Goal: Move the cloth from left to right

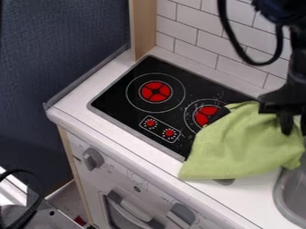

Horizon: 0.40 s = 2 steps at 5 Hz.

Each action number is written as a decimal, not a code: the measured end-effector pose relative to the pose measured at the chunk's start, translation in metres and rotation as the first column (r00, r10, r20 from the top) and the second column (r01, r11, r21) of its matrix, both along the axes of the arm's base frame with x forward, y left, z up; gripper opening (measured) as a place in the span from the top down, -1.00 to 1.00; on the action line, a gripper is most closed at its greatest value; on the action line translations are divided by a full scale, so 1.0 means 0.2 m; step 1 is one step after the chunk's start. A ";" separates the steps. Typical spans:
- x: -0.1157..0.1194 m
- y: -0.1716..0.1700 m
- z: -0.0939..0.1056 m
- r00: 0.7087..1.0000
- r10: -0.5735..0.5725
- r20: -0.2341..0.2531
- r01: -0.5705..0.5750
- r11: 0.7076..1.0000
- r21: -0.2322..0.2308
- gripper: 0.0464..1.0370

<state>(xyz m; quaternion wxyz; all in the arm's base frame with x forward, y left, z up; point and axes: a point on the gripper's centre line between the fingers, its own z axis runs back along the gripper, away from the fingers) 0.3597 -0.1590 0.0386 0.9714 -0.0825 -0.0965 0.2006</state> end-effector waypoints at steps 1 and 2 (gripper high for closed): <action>0.04 0.07 0.05 0.984 -0.072 -0.162 0.099 0.981 0.167 -0.45; 0.06 0.21 0.02 0.941 -0.100 -0.324 0.187 0.950 0.251 -0.92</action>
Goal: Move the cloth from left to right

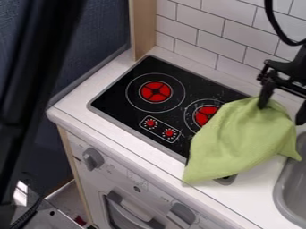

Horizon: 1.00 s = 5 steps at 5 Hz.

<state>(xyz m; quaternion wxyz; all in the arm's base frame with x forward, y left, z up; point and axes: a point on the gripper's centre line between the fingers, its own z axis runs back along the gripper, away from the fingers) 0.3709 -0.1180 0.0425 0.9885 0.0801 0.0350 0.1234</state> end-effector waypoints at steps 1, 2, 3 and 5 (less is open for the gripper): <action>0.00 0.17 -0.01 0.999 0.037 -0.019 -0.036 0.998 0.052 -0.93; 0.00 0.29 0.11 0.994 0.101 0.027 -0.102 0.993 0.053 -0.93; -0.01 0.40 0.23 0.986 0.155 0.066 -0.155 0.988 0.004 -0.93; -0.08 0.67 0.36 0.952 0.294 0.081 -0.291 0.955 -0.051 -0.93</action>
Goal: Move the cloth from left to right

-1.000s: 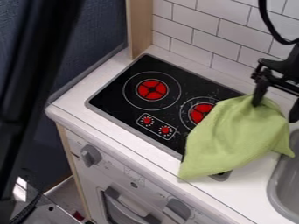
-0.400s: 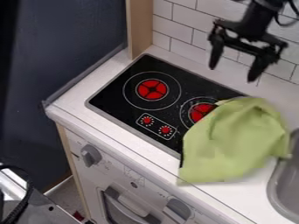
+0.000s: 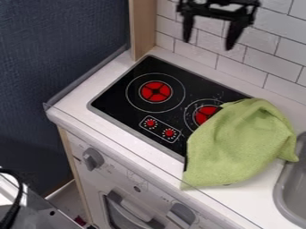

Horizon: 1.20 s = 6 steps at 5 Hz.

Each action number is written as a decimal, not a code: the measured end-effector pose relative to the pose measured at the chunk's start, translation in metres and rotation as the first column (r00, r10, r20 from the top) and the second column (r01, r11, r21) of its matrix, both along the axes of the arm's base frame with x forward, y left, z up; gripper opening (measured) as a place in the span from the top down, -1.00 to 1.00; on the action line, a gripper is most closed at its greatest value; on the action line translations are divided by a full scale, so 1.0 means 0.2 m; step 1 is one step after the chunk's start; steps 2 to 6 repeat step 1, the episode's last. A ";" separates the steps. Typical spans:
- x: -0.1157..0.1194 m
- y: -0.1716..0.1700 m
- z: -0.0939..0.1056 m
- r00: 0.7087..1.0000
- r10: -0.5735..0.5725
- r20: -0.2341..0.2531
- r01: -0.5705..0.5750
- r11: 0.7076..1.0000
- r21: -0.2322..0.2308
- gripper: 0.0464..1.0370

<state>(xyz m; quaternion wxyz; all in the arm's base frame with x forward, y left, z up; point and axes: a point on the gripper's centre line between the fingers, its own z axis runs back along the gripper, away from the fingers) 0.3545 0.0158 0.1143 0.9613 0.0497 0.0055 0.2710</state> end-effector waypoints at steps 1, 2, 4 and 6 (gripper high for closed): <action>-0.10 0.15 -0.08 0.995 0.069 -0.065 -0.070 0.997 -0.018 -0.93; -0.10 0.15 -0.08 0.995 0.069 -0.065 -0.070 0.997 -0.018 -0.93; -0.10 0.15 -0.08 0.995 0.069 -0.065 -0.070 0.997 -0.018 -0.93; -0.10 0.15 -0.08 0.995 0.069 -0.065 -0.070 0.997 -0.018 -0.93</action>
